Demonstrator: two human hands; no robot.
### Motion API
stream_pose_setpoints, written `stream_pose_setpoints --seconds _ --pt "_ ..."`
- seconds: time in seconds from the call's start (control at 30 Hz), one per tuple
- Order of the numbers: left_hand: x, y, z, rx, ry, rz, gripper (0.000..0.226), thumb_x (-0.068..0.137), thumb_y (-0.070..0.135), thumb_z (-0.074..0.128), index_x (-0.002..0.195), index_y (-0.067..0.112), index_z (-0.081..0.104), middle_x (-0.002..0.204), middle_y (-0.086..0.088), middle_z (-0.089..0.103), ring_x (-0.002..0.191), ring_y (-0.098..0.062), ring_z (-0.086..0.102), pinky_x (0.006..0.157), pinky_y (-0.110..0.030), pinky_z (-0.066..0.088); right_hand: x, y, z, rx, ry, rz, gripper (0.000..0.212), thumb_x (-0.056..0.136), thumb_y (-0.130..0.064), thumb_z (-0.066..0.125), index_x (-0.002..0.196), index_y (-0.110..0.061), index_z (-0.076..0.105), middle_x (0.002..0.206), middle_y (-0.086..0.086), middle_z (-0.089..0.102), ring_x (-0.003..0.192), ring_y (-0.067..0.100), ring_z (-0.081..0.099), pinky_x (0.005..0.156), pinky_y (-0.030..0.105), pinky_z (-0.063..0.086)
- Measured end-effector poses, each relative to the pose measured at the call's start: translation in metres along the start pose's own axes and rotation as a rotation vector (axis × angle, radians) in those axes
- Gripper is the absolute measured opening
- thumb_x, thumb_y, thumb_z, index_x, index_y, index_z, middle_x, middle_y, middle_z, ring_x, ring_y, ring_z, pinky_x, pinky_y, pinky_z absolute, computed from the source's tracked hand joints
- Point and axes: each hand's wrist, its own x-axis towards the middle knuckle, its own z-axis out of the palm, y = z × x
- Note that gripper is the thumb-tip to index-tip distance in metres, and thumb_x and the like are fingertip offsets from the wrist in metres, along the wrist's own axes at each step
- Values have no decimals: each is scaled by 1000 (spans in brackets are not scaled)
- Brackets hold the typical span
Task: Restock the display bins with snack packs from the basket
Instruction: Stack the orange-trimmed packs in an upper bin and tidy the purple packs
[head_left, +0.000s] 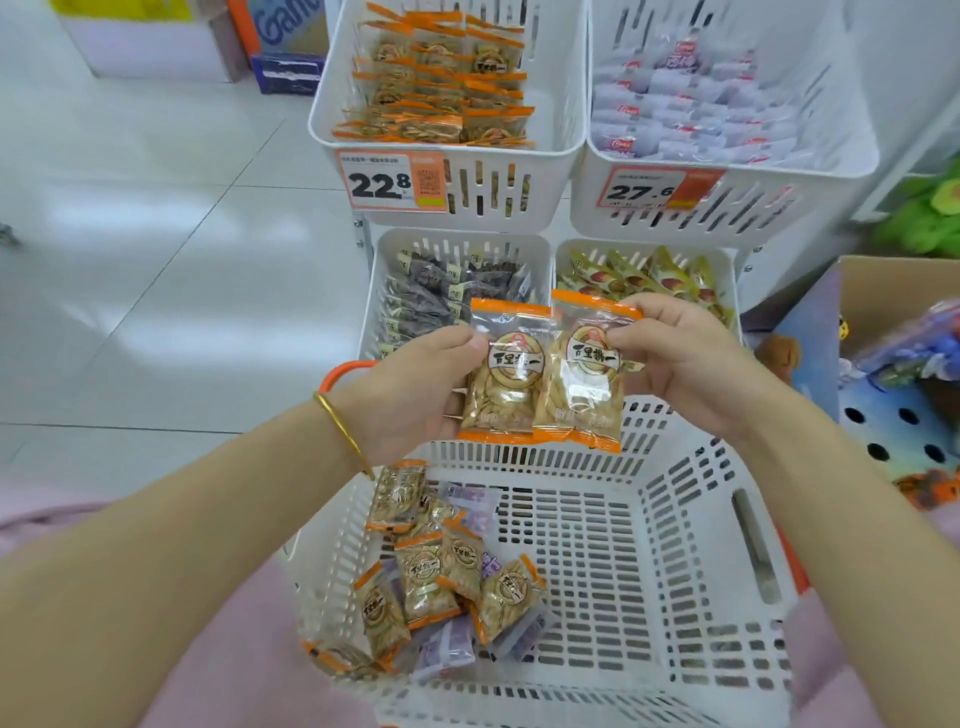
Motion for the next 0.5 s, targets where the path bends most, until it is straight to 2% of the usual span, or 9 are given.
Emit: stream_pose_setpoints --seconds 0.13,0.2,0.27,0.3,0.37,0.4,0.47,0.5 --pt "2 5 7 -21 -39 -39 34 100 39 35 109 14 56 90 -6 64 71 -18 61 68 -31 56 3 1 11 -27 32 -15 9 82 -6 65 87 -11 60 87 6 67 79 19 62 66 38 56" --pt "6 2 9 55 -63 -7 39 93 47 48 111 15 59 99 -8 66 83 -22 63 83 -43 56 5 5 19 -78 86 -20 6 87 -5 61 88 -11 60 90 9 66 82 21 62 68 39 56" --pt "8 -2 8 176 -66 57 40 83 36 67 116 17 58 111 -10 67 99 -33 64 94 -55 48 8 6 25 -98 115 -20 7 88 -5 61 87 -12 59 95 13 65 85 23 63 70 43 56" --pt "10 -3 6 225 -56 75 41 82 27 70 119 17 55 113 -12 67 103 -35 63 93 -53 49 8 5 26 -103 117 -16 9 87 -4 62 88 -12 58 97 14 64 85 24 63 69 43 57" --pt "14 -1 1 315 -43 116 41 85 15 68 121 17 50 114 -11 65 104 -29 62 83 -40 52 12 -3 22 -89 95 -4 21 85 -2 65 99 -12 54 103 15 63 84 23 62 62 39 59" --pt "17 3 -1 356 -53 144 44 85 11 66 124 17 47 115 -9 64 105 -25 62 83 -38 51 16 -9 19 -86 67 14 32 83 -4 67 109 -13 52 106 13 64 84 22 63 61 38 59" --pt "24 17 -5 420 -109 194 58 86 6 64 135 17 36 121 -5 60 109 -19 60 92 -41 51 24 -27 10 -185 -29 51 51 80 -15 72 124 -23 49 107 6 67 88 21 68 65 39 59" --pt "27 26 -6 454 -136 215 64 87 5 63 140 18 30 125 -2 57 111 -17 59 94 -40 51 29 -38 8 -286 -86 51 52 78 -20 74 124 -27 51 104 1 70 89 20 69 67 38 59"
